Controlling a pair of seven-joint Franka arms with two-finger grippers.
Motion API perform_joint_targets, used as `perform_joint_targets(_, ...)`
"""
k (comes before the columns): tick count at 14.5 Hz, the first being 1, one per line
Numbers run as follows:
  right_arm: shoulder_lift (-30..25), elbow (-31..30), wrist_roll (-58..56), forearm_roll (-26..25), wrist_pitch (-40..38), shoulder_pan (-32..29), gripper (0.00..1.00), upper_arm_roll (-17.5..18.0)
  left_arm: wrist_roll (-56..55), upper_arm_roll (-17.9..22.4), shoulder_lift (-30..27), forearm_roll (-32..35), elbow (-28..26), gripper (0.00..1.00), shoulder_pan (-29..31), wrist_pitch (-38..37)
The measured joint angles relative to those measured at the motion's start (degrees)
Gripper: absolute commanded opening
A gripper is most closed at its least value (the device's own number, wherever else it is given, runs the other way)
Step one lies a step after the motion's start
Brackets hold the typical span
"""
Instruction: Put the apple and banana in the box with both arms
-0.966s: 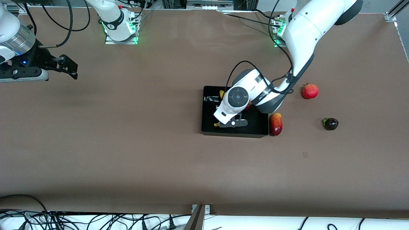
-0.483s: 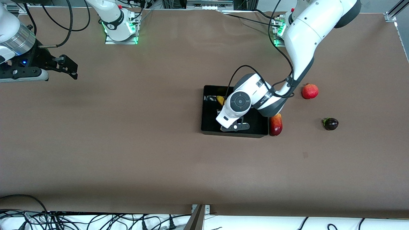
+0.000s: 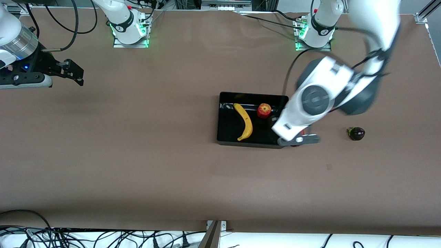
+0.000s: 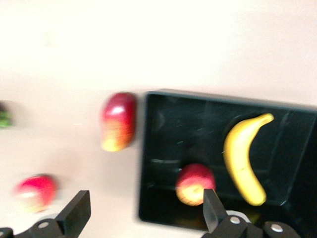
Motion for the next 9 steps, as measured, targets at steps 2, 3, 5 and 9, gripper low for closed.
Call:
perform_joint_targets(2, 0.01, 0.02, 0.00, 0.00, 0.01, 0.00, 1.00, 0.00, 7.12, 0.11, -3.31, -1.60, 1.45, 1.00, 3.60, -5.04)
perform_joint_targets(3, 0.01, 0.02, 0.00, 0.00, 0.01, 0.00, 1.00, 0.00, 10.51, 0.48, -4.75, -2.96, 2.09, 1.00, 5.38, -6.76)
perform_joint_targets(5, 0.02, 0.03, 0.00, 0.00, 0.01, 0.00, 1.00, 0.00, 17.57, 4.95, -8.34, -5.54, 2.32, 1.00, 5.87, -8.33)
perform_joint_targets(9, 0.02, 0.04, 0.00, 0.00, 0.02, 0.00, 1.00, 0.00, 29.88, 23.56, -17.45, -13.94, -1.26, 1.00, -1.36, -7.95)
